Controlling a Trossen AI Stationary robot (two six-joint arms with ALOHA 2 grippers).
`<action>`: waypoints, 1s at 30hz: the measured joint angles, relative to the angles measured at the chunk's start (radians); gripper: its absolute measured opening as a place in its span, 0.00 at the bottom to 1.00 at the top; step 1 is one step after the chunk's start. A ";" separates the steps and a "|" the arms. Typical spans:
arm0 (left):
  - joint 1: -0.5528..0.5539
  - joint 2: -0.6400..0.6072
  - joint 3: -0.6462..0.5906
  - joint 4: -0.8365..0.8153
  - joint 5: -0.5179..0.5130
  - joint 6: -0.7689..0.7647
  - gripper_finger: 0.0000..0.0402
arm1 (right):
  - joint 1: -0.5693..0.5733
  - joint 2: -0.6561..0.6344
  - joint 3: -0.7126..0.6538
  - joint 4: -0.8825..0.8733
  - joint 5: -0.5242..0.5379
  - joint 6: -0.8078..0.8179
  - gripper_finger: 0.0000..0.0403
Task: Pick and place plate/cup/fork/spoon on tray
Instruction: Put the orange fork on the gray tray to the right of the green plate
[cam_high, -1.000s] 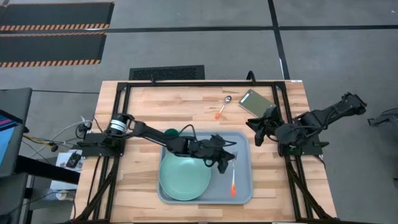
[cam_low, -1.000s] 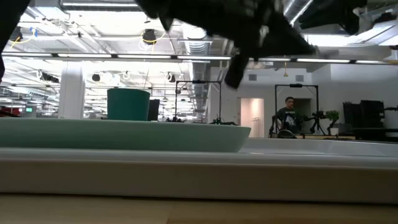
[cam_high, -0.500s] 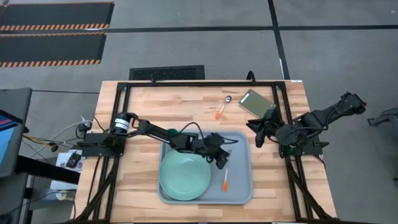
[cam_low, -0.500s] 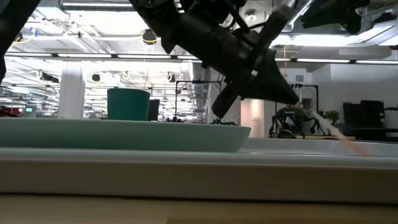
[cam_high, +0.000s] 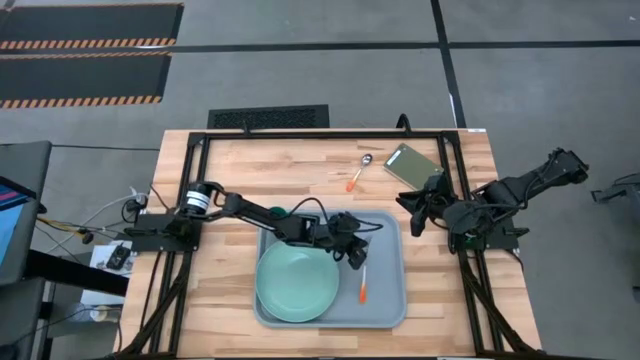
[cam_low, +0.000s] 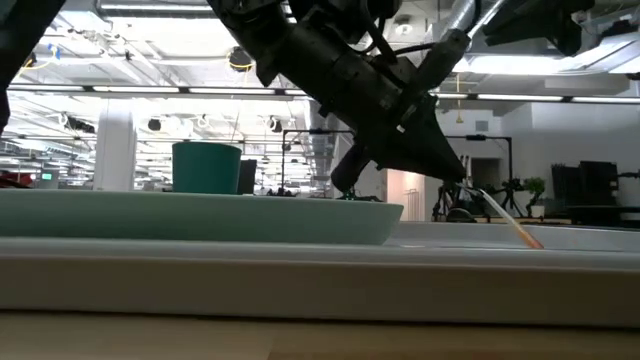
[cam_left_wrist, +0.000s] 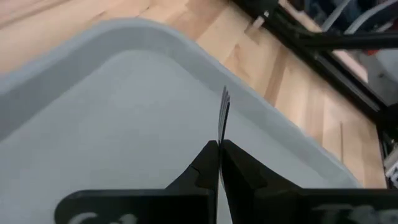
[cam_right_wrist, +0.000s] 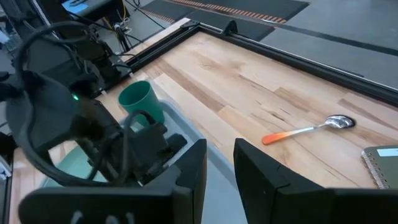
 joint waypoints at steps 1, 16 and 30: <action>0.000 0.009 -0.001 0.000 0.009 -0.004 0.00 | 0.000 0.000 0.000 0.000 0.000 0.000 0.27; 0.039 0.077 -0.001 0.096 0.096 -0.091 0.00 | 0.000 0.000 0.000 0.004 0.000 0.003 0.27; 0.022 0.077 -0.002 0.051 0.079 -0.117 0.02 | 0.000 0.000 0.000 -0.002 0.000 0.002 0.27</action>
